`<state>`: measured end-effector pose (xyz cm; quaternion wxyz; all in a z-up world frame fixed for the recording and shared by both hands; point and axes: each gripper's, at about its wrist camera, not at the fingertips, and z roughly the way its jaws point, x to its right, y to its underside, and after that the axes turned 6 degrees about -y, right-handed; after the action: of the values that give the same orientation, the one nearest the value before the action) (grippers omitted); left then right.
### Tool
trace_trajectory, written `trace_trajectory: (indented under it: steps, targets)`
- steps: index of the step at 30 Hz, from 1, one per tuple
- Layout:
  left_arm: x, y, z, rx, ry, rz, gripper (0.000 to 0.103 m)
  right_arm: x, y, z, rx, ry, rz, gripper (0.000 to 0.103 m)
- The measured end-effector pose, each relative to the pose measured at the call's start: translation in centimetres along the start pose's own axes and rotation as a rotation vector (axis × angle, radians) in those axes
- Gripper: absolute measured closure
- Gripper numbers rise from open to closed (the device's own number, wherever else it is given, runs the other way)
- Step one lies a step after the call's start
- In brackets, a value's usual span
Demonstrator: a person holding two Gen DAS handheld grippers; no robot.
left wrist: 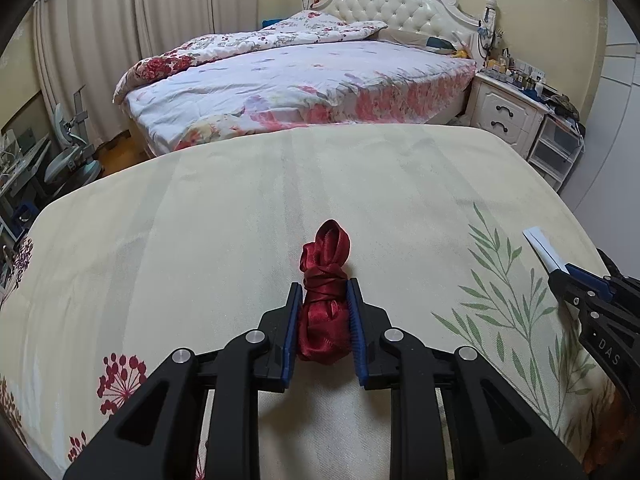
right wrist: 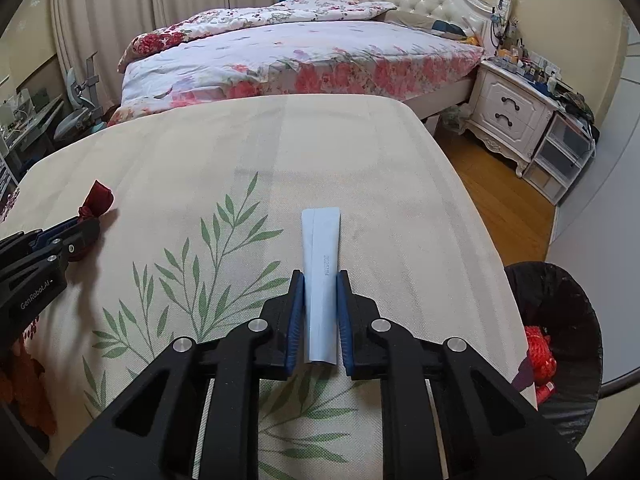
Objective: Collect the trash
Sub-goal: 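Carry the white tube and red cloth over the black bin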
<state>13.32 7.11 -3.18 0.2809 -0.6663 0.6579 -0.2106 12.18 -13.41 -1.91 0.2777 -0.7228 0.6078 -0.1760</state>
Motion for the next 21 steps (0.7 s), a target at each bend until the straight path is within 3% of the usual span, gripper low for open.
trace_trajectory:
  steps: [21]
  targets:
    - [5.1,3.5,-5.7,0.081,0.062,0.033,0.080,2.2,4.6,-7.4,0.111,0.002,0.029,0.089]
